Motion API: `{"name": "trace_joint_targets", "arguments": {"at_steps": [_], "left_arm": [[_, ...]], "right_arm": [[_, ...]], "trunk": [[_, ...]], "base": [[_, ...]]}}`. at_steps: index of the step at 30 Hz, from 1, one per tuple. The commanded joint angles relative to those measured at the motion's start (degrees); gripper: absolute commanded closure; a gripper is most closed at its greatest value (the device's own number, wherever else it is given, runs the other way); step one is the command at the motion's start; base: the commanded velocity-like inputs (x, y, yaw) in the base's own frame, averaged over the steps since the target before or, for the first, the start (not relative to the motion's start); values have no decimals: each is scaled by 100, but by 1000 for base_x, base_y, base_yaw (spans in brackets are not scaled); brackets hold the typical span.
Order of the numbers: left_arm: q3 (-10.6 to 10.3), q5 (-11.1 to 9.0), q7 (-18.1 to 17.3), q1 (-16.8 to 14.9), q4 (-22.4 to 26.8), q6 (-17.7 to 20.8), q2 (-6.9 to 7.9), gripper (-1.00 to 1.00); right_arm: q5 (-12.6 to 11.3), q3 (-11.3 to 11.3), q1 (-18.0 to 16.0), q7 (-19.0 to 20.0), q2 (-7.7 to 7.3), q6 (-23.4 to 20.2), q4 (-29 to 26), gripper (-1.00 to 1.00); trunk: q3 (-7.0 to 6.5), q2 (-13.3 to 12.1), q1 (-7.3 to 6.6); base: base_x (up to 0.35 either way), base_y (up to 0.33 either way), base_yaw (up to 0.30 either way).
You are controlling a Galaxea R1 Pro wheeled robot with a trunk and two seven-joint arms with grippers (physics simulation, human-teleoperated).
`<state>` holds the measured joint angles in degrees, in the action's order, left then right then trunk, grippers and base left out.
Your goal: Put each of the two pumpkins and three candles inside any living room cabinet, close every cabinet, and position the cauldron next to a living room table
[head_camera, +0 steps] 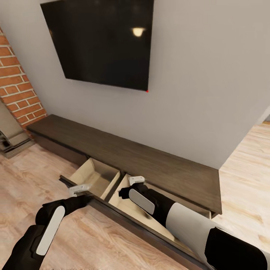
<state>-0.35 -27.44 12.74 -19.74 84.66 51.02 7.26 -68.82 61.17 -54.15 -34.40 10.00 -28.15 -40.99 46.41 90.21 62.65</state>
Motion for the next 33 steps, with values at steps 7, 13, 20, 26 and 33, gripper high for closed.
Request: {"name": "trace_joint_targets", "arguments": {"at_steps": [7, 13, 20, 26, 33], "left_arm": [[3, -59, 53, -3, 14, 21, 3, -100], [15, -59, 53, -3, 23, 22, 3, -100], [17, -72, 53, -3, 24, 22, 3, -100], [18, -77, 53, -3, 24, 22, 3, -100], [18, -77, 53, -3, 24, 22, 3, -100]], "right_arm": [[-33, 17, -8, -41, 0, -7, -5, -100], [-31, 17, -8, -41, 0, -7, -5, -100], [-34, 17, -8, -41, 0, -7, -5, -100], [-35, 17, -8, -41, 0, -7, -5, -100], [-35, 17, -8, -36, 0, -7, -9, -100]], "trunk": [[-26, 3, 0], [-52, 3, 0], [-83, 3, 0], [-109, 3, 0], [-139, 3, 0]], "base": [[0, 0, 270], [-73, 41, 270], [-101, 130, 270], [-14, 18, 270], [-1, 1, 267]]}}
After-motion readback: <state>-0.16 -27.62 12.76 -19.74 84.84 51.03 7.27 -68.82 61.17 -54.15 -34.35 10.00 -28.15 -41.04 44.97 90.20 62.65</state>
